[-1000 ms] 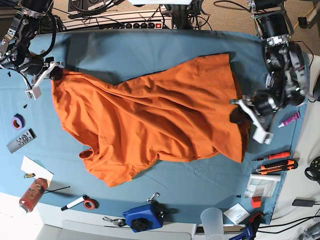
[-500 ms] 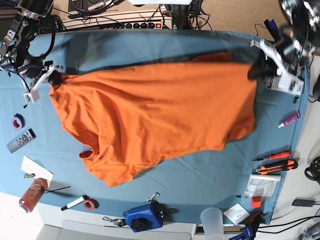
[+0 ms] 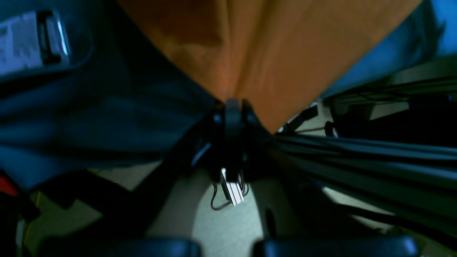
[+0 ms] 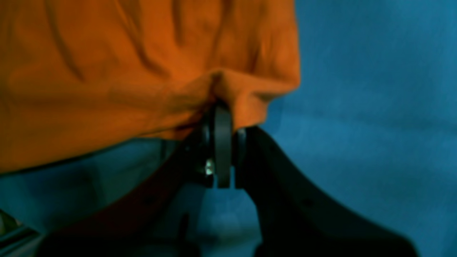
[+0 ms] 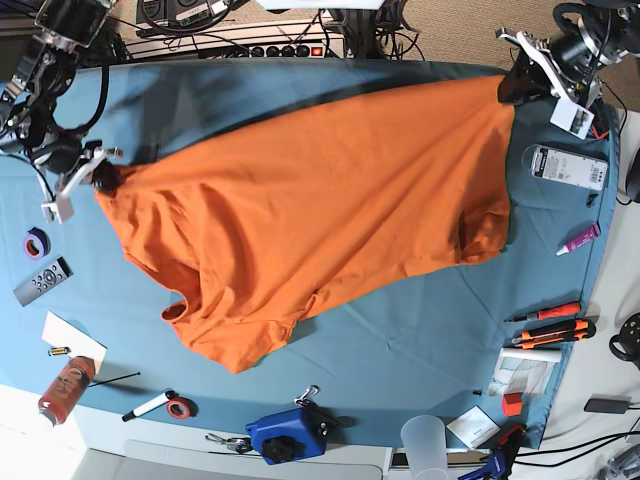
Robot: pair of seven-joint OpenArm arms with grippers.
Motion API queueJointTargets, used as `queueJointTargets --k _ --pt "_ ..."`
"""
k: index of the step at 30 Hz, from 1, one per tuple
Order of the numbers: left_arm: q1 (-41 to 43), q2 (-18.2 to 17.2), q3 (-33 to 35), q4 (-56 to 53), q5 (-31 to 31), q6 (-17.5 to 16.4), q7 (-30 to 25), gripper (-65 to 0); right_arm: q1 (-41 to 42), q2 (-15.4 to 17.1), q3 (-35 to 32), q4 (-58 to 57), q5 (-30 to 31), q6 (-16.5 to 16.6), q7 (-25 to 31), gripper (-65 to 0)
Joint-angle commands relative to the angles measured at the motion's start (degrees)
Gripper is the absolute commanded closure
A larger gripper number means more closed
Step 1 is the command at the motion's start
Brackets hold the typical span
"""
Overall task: Layout the t-shirt on the table in an organized manner, then fold the t-shirt properly
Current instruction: 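Lift and swing the shirt with both grippers toward the table edge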
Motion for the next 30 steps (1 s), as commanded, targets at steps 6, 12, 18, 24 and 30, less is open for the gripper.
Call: queueJointTargets --k 6,12,18,24,30 --pt "-3.96 -0.55 -0.28 0.83 -1.01 -0.07 -4.11 0.0 5.92 1.66 0.48 1.01 0.57 0.00 1.99 0.0" --pt "-16.02 -2.51 -0.26 0.83 4.15 -0.04 -11.30 0.0 16.59 2.95 0.48 1.01 0.57 1.75 5.29 0.0" --pt "-27.08 -7.48 -0.15 -2.29 11.58 -0.02 -18.75 0.0 28.46 3.50 0.13 0.90 -3.10 1.75 5.97 0.0" --pt "-36.35 -12.20 -0.13 -12.83 11.50 -0.02 -20.37 0.0 35.30 3.50 -6.88 -3.32 -8.24 1.27 8.07 0.0" --pt "-42.21 -15.47 -0.13 -17.62 11.15 -0.02 -19.43 0.0 37.94 3.45 -13.57 -7.93 -7.96 -1.66 8.70 0.0"
